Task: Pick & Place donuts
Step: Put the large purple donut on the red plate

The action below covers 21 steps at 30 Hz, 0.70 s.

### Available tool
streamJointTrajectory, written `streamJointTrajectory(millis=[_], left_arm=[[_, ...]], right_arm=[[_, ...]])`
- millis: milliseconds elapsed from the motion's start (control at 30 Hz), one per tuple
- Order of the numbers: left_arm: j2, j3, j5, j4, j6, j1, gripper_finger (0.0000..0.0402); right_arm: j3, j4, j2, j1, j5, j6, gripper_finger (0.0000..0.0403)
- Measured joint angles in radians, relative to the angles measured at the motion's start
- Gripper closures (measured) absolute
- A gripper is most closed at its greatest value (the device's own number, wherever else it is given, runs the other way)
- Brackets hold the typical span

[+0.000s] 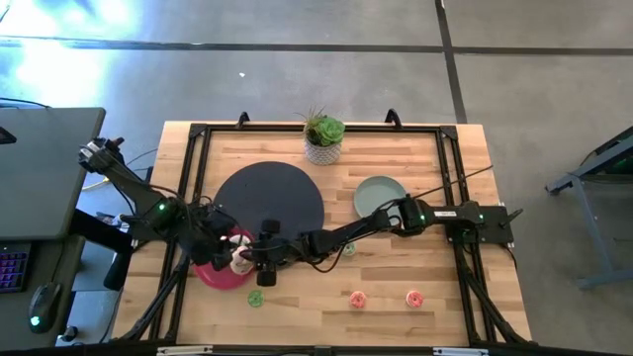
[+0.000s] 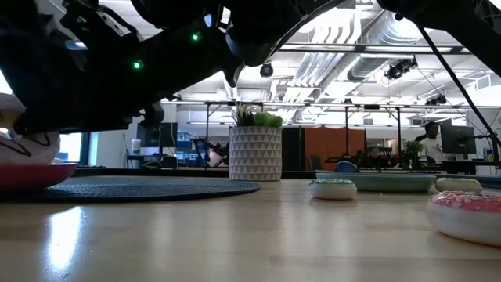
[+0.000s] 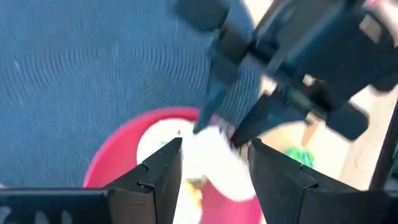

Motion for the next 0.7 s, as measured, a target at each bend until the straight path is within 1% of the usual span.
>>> streamJointTrajectory(millis=[100, 233, 300, 467, 567, 700], left_arm=[[0.037, -0.005, 0.005, 0.018, -0.045, 0.000, 0.0227], [0.114, -0.033, 0.015, 0.064, -0.047, 0.000, 0.0227], [0.158, -0.047, 0.042, 0.089, -0.046, 0.000, 0.0227], [0.260, -0.051, 0.146, 0.081, -0.048, 0.000, 0.0227], [0.289, -0.051, 0.183, 0.080, -0.051, 0.000, 0.0227], [0.296, -0.051, 0.184, 0.079, -0.052, 0.000, 0.0227]], right_arm=[[0.000, 0.000, 0.000, 0.000, 0.000, 0.000, 0.0244], [0.000, 0.000, 0.000, 0.000, 0.000, 0.000, 0.0244], [0.000, 0.000, 0.000, 0.000, 0.000, 0.000, 0.0244], [0.000, 0.000, 0.001, 0.000, -0.001, -0.001, 0.0244], [0.000, 0.006, 0.001, 0.000, -0.001, -0.003, 0.0244], [0.000, 0.009, 0.002, 0.000, -0.003, -0.004, 0.0245]])
